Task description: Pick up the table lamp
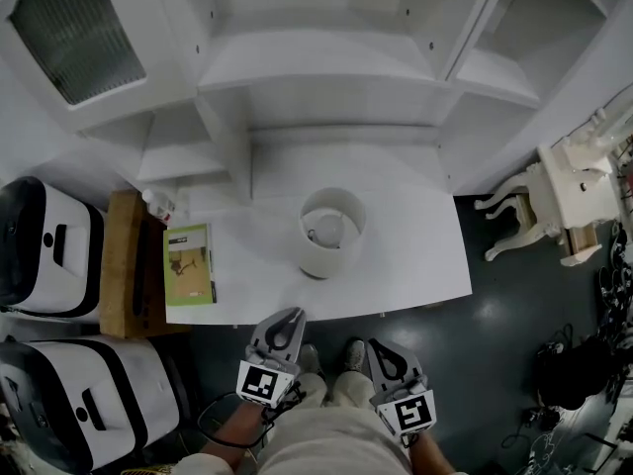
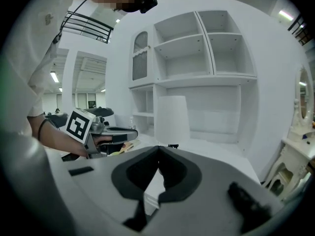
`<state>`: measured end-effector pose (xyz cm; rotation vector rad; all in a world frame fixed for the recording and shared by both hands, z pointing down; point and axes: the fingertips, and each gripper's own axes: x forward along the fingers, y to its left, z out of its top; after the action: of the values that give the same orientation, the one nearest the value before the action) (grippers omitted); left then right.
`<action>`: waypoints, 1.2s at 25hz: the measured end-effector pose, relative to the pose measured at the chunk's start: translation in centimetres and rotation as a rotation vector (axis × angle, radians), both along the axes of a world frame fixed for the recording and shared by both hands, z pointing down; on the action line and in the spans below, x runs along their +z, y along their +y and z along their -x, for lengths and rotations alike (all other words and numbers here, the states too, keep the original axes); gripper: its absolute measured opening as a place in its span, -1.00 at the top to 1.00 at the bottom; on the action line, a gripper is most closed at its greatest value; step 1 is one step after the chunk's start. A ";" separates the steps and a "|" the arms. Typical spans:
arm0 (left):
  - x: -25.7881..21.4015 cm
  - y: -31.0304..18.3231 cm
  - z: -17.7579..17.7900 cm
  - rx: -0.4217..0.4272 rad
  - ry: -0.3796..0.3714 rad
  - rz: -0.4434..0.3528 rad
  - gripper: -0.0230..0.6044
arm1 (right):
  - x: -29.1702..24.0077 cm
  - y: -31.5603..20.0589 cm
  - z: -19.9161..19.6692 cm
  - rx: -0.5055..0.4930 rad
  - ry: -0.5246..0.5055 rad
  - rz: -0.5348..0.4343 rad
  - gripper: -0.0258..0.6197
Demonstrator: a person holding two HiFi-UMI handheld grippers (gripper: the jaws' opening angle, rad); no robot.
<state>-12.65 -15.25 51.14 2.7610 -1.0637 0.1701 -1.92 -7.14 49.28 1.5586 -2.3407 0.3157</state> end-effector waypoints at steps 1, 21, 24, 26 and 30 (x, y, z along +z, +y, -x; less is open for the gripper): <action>0.4 -0.2 -0.1 -0.007 0.000 0.001 0.90 | 0.2 -0.1 -0.3 -0.002 0.004 0.006 0.88; 9.1 -4.2 -3.7 -0.143 -0.015 -0.068 0.18 | 5.9 0.4 -2.3 -0.060 -0.052 0.064 0.88; 9.8 -5.5 -4.1 -0.160 -0.017 -0.078 0.04 | 6.3 0.7 -2.8 -0.058 -0.046 0.060 0.88; 10.4 -6.3 -4.5 -0.164 -0.011 -0.073 -0.05 | 6.4 0.9 -3.3 -0.050 -0.045 0.055 0.88; 11.4 -7.7 -5.5 -0.152 -0.014 -0.079 -0.14 | 7.0 1.7 -4.1 -0.033 -0.033 0.073 0.88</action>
<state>-7.20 -22.94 62.56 2.7364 -1.3049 0.1299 2.16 -5.45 56.27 1.4908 -2.3490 0.4174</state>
